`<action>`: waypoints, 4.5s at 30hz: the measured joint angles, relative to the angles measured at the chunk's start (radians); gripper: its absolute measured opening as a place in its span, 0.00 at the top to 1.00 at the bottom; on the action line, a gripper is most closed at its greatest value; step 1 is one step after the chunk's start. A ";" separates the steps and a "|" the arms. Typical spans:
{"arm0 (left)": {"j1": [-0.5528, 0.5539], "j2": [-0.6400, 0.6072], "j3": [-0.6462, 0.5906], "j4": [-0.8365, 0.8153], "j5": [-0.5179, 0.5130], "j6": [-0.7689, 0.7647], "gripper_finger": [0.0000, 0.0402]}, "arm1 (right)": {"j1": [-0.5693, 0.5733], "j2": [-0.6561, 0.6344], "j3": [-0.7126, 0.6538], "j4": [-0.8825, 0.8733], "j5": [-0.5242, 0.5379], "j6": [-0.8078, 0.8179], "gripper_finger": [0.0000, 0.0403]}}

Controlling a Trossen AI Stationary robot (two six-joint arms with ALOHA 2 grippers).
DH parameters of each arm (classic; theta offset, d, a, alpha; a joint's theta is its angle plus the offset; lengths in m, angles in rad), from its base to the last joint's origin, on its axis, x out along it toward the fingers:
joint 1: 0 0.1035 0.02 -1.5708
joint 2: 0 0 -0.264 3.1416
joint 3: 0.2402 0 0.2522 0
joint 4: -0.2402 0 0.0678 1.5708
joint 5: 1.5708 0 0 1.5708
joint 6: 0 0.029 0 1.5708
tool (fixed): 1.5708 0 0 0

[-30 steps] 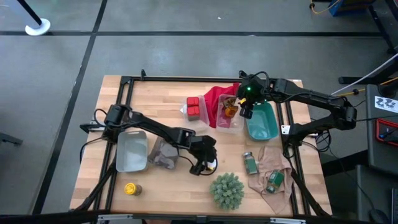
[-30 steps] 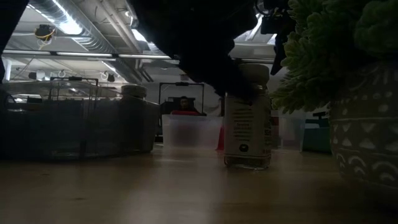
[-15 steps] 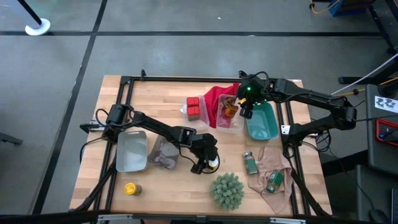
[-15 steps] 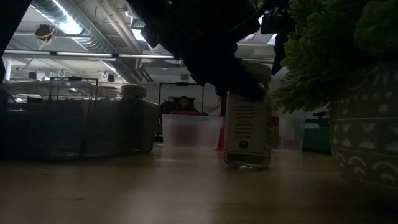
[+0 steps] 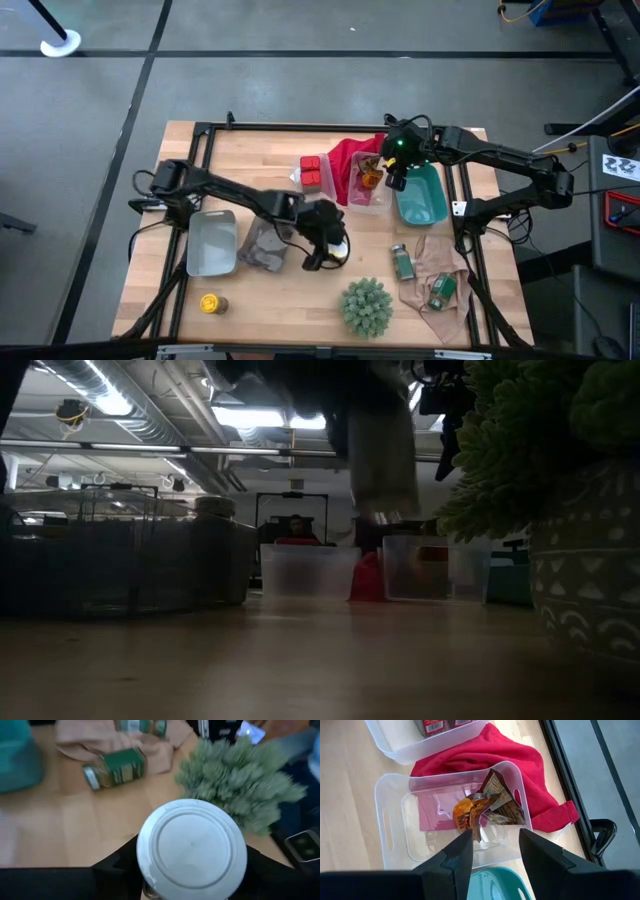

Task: Sort spices by type
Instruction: Put the white seasoning bottle into the black bin

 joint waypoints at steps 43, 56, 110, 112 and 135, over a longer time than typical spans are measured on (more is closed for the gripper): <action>-0.142 -0.296 -0.285 -0.480 -0.379 -0.322 0.54 | 0.001 0.000 0.000 -0.278 -0.330 0.390 0.60; -0.141 -0.295 -0.386 -0.345 -0.427 -0.346 0.54 | 0.001 0.000 0.000 -0.272 -0.330 0.390 0.60; -0.146 -0.450 -0.388 -0.402 -0.438 -0.399 0.34 | 0.001 0.000 0.000 -0.271 -0.330 0.390 0.60; -0.146 -0.450 -0.388 -0.402 -0.438 -0.411 0.34 | 0.001 0.000 0.000 -0.271 -0.330 0.390 0.60; -0.146 -0.446 -0.388 -0.385 -0.463 -0.552 0.34 | 0.001 0.000 0.000 -0.271 -0.330 0.390 0.60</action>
